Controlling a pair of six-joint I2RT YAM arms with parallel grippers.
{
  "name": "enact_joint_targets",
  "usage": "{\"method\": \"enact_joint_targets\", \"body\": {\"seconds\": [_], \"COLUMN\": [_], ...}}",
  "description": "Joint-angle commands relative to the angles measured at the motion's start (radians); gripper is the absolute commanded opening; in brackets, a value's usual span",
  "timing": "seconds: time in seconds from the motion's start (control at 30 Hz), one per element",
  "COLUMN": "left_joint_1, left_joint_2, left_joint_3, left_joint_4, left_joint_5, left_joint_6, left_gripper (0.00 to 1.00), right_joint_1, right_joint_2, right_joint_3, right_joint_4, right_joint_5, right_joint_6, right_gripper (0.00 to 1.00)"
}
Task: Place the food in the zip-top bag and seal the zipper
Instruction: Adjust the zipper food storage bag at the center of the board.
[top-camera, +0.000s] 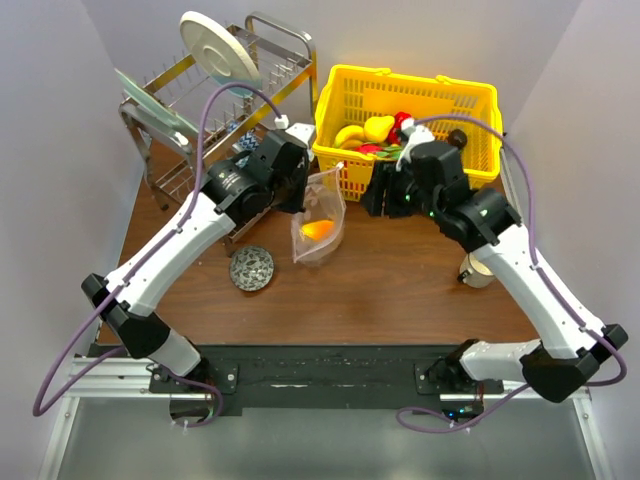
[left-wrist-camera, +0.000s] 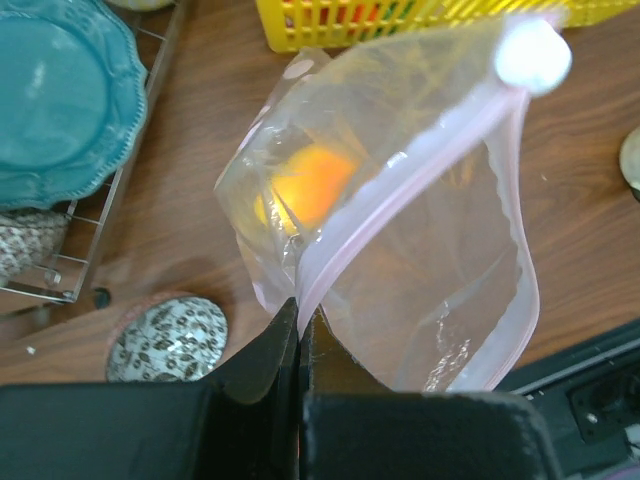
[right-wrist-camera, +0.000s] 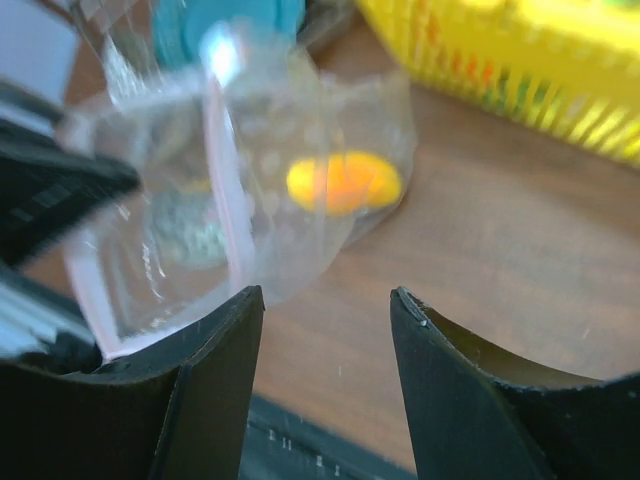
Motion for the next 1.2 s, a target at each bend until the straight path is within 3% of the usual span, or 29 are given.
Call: {"method": "enact_joint_targets", "body": {"seconds": [0.0, 0.07, 0.37, 0.6, 0.8, 0.97, 1.07, 1.17], "left_joint_1": [0.024, 0.03, 0.03, 0.03, 0.03, 0.028, 0.03, 0.03], "left_joint_2": [0.003, 0.009, 0.056, 0.036, 0.034, 0.033, 0.033, 0.036], "left_joint_3": [0.016, 0.045, 0.102, 0.007, -0.036, -0.036, -0.039, -0.042], "left_joint_4": [0.064, 0.055, 0.018, 0.094, 0.128, 0.128, 0.125, 0.124], "left_joint_5": [-0.061, -0.093, -0.154, -0.055, -0.024, -0.021, -0.026, -0.035], "left_joint_6": [0.052, 0.081, 0.164, 0.146, 0.131, 0.131, 0.134, 0.137], "left_gripper": [0.0, 0.0, 0.0, 0.0, 0.0, 0.0, 0.0, 0.0], "right_joint_1": [-0.092, -0.145, -0.36, -0.44, -0.448, -0.448, -0.446, -0.445], "right_joint_2": [0.033, 0.057, 0.277, 0.511, 0.7, 0.862, 0.936, 0.963], "right_joint_3": [0.137, 0.145, 0.272, 0.473, 0.55, 0.609, 0.697, 0.679], "right_joint_4": [-0.015, 0.012, 0.04, 0.025, 0.072, 0.147, 0.143, 0.236], "right_joint_5": [0.035, -0.028, 0.005, -0.044, -0.248, -0.432, -0.62, -0.78], "right_joint_6": [-0.073, -0.079, -0.125, -0.14, -0.197, -0.223, -0.217, -0.178], "right_gripper": [0.57, 0.57, 0.57, 0.59, 0.71, 0.71, 0.72, 0.76]}}
